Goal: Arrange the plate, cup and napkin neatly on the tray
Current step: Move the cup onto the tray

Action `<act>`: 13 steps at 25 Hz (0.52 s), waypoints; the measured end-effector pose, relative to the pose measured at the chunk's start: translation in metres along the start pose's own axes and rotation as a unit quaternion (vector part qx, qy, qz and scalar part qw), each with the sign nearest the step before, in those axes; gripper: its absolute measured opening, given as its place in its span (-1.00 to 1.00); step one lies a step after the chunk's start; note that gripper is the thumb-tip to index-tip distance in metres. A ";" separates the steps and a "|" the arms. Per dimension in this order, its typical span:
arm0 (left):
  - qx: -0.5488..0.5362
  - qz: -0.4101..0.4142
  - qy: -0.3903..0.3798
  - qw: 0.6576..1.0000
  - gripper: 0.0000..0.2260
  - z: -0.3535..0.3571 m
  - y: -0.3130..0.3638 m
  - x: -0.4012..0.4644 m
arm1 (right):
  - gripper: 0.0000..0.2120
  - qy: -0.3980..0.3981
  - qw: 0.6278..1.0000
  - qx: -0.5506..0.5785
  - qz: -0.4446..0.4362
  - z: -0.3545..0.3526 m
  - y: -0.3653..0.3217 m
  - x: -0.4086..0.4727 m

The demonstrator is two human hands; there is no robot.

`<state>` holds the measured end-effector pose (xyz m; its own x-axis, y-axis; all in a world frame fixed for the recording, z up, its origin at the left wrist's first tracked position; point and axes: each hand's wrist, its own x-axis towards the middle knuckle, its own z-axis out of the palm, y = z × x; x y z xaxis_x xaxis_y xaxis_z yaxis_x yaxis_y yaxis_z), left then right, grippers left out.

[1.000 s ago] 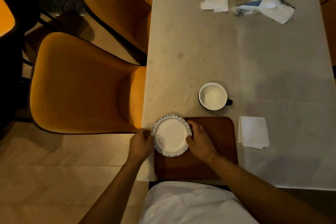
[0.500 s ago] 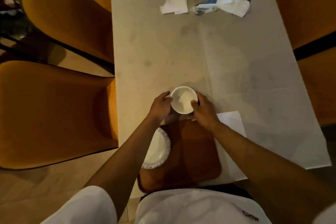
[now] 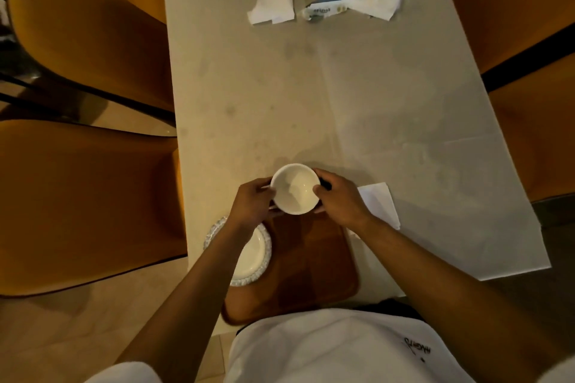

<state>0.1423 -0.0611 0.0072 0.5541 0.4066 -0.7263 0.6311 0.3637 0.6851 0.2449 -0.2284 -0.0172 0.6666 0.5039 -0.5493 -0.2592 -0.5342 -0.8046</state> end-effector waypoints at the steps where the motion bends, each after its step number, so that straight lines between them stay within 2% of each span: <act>1: -0.005 -0.007 -0.006 1.000 -0.71 0.002 -0.005 -0.008 | -0.62 -0.012 1.000 -0.007 0.009 -0.004 0.005 -0.005; 7: -0.058 -0.044 -0.024 0.997 -0.76 0.015 -0.041 -0.037 | -0.60 -0.047 0.997 -0.061 0.020 -0.016 0.026 -0.031; 13: -0.049 -0.061 -0.019 0.997 -0.66 0.024 -0.053 -0.036 | -0.59 -0.045 0.994 -0.102 0.011 -0.017 0.032 -0.038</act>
<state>0.1016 -0.1159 -0.0044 0.4975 0.3236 -0.8048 0.6404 0.4889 0.5924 0.2228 -0.2761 -0.0185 0.5950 0.5441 -0.5915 -0.1198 -0.6677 -0.7347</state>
